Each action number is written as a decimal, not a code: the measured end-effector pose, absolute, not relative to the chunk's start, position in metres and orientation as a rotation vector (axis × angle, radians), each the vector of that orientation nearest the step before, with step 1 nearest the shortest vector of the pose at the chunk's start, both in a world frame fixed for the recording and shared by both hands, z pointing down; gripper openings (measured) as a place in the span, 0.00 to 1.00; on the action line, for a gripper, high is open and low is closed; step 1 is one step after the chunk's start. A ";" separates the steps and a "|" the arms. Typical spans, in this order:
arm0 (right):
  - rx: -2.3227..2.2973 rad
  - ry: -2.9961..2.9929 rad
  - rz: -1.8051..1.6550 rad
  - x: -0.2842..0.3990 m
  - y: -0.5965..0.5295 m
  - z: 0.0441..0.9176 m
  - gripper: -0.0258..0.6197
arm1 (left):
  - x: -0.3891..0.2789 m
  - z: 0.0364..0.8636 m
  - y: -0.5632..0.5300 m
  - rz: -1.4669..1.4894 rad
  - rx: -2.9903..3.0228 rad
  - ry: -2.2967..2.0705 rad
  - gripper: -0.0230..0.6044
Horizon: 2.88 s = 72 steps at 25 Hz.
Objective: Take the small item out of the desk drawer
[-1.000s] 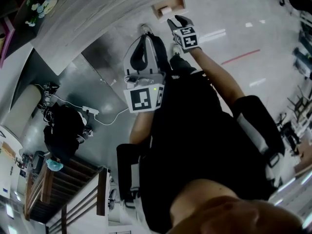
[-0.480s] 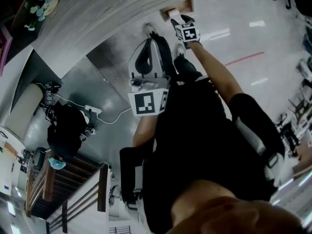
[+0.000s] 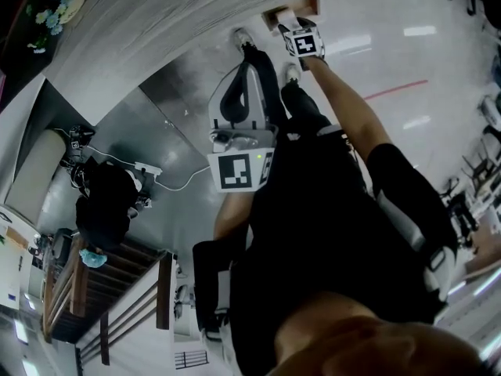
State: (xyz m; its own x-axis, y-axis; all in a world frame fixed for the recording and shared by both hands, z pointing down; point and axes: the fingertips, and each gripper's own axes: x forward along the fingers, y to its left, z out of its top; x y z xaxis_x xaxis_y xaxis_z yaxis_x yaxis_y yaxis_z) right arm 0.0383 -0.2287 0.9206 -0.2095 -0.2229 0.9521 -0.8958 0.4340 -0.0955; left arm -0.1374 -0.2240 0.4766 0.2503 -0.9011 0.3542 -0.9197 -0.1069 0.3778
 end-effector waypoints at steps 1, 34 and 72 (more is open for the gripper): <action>0.971 -1.690 0.856 0.037 -0.227 0.923 0.42 | -0.137 0.479 -0.225 0.049 2.003 -1.647 0.03; 0.942 -1.569 0.846 0.041 -0.230 0.958 0.43 | -0.143 0.509 -0.227 0.071 1.946 -1.631 0.03; 0.959 -1.755 0.781 0.029 -0.203 0.838 0.43 | -0.099 0.431 -0.136 0.028 2.064 -1.733 0.03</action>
